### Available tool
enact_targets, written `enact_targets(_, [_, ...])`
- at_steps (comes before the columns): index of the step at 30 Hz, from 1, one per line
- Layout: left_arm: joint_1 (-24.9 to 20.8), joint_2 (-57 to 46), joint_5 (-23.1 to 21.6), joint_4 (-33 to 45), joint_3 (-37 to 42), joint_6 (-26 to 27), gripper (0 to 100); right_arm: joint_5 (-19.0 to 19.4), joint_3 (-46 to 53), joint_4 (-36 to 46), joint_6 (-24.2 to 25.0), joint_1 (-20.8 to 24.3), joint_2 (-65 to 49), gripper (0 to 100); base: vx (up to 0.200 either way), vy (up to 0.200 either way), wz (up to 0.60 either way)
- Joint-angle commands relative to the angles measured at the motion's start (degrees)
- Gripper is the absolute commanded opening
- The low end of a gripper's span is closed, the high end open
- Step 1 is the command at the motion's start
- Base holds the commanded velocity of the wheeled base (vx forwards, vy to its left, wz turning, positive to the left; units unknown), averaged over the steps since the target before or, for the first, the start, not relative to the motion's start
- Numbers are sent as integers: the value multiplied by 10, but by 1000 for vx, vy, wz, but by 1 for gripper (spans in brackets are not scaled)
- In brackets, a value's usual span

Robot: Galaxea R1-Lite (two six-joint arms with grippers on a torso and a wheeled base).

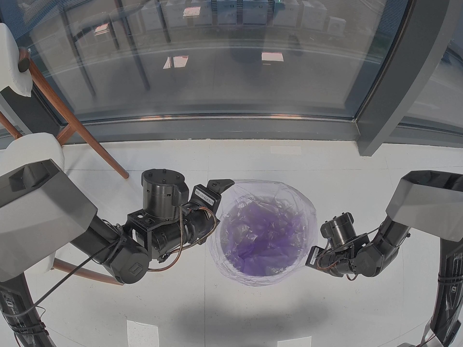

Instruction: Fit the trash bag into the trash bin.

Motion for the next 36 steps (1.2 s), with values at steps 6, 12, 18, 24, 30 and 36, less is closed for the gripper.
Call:
enact_targets(6, [0,1,1,0,-1,0,100,18,45,-15,26,-3,-180,100,0,0,0])
enact_targets(12, [-1,2,1,0,-1,0,100,49,71,-13,56,-3,-265,100,0,0,0])
enact_targets(18, [-4,2,1,0,-1,1,100,62,54,-27,57,-2,-254,100,0,0,0])
enact_targets(24, [-6,3,1,0,-1,1,100,73,11,-99,58,-7,-163,0,0,0,0])
enact_targets(30, [-7,13,1,-19,-8,2,100,79,-45,-184,57,-16,-67,0,0,0,0])
enact_targets(36, [-4,17,1,-60,-1,2,100,78,-113,-215,56,-40,-2,0,0,0,0])
